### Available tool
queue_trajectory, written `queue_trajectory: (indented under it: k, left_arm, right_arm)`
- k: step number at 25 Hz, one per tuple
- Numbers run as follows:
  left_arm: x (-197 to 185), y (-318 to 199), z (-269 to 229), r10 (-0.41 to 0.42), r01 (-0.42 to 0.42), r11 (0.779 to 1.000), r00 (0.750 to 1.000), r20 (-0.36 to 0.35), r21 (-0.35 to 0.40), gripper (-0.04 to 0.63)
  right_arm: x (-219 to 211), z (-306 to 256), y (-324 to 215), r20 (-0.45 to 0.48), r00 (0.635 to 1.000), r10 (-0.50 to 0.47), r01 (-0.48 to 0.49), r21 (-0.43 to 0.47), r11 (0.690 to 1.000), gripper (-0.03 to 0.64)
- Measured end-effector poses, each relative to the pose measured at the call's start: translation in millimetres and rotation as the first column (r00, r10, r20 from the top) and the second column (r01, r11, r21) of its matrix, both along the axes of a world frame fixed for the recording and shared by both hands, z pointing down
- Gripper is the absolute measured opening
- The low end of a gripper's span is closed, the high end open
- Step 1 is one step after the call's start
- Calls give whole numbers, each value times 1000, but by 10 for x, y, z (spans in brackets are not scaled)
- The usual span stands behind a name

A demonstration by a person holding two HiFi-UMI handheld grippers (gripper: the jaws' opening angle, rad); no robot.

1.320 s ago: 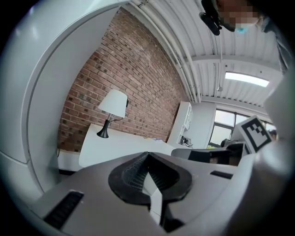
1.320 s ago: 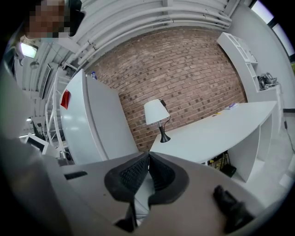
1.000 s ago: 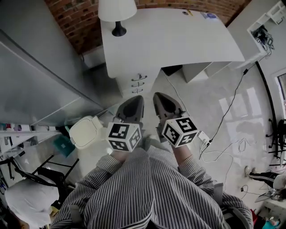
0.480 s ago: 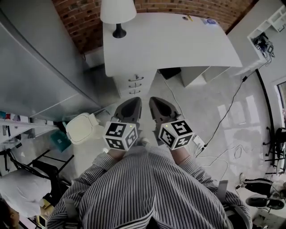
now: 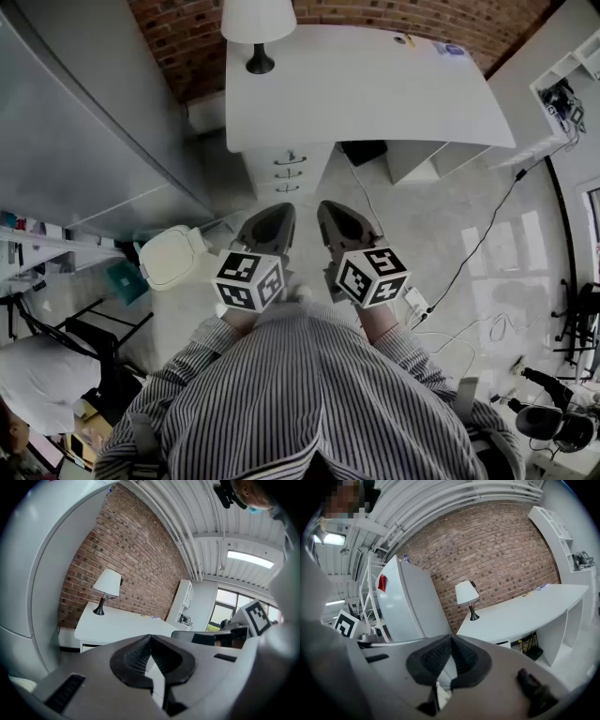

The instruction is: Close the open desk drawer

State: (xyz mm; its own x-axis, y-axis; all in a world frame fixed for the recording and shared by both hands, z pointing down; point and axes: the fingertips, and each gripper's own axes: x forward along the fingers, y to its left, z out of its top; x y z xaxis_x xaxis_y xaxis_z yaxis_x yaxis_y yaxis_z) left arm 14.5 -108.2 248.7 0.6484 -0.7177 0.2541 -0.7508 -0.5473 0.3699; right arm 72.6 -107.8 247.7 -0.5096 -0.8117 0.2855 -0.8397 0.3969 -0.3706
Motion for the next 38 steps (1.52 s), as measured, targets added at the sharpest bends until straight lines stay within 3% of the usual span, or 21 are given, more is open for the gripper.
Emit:
queue_trajectory:
  k: [16,38]
  left_arm:
    - [41,65,-24,0,0,1000,1000,-9,7,11]
    - [223,166,-7,88,-88,996,996,-2,-28,12]
  right_arm:
    - [83,-42,151,-42,999,-5,6,29,1000,17]
    - [-33,-39,196,-129,988,-86,92,38,995,15]
